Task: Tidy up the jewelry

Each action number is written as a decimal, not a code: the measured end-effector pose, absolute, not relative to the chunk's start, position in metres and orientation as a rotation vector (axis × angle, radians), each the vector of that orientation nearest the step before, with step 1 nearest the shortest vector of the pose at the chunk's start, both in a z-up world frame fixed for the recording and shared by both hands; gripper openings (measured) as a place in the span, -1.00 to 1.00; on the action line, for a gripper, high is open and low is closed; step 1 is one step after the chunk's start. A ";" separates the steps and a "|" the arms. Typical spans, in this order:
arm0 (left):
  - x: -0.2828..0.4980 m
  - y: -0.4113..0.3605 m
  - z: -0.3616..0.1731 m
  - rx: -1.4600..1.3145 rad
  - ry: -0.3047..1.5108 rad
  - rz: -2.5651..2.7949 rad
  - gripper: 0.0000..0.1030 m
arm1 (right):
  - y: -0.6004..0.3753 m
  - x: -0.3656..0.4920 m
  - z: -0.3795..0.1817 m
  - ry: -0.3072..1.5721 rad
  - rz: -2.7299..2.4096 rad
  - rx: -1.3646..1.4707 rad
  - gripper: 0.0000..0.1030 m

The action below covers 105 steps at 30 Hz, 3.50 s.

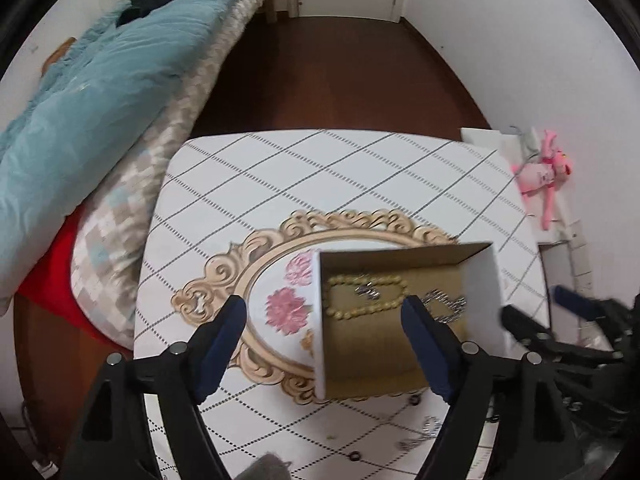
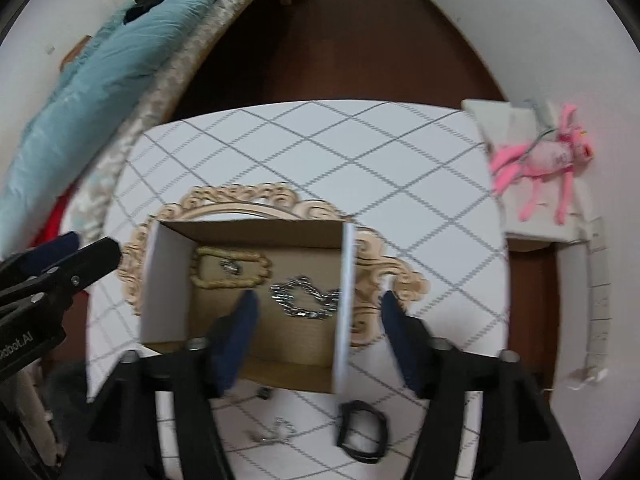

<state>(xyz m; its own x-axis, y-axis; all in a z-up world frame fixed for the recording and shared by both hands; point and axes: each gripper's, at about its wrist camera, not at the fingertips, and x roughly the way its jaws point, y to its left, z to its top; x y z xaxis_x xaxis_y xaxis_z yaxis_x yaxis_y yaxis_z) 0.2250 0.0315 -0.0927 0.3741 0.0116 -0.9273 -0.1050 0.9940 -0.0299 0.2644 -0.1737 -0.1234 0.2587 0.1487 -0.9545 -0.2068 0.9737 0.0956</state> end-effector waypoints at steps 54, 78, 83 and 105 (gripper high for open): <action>0.079 0.015 -0.055 -0.056 0.975 0.156 0.99 | -0.224 0.107 -0.042 1.004 0.127 0.003 0.99; 0.069 -0.034 -0.190 -0.010 1.219 0.036 0.94 | -0.221 0.139 -0.216 1.203 0.166 -0.104 -0.02; 0.079 -0.068 -0.197 0.044 1.238 -0.070 0.89 | -0.244 0.123 -0.200 1.173 0.155 -0.023 -0.03; 0.110 -0.115 -0.199 0.039 1.243 -0.256 -1.00 | -0.303 0.101 -0.201 1.171 0.073 0.211 -0.04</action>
<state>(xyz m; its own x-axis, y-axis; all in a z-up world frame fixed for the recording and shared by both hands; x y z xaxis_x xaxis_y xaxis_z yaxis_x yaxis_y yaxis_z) 0.1103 -0.1149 -0.1993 0.2969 -0.1713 -0.9394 0.2131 0.9709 -0.1096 0.1007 -0.3026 -0.2007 0.3894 0.1663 -0.9059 0.0526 0.9779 0.2021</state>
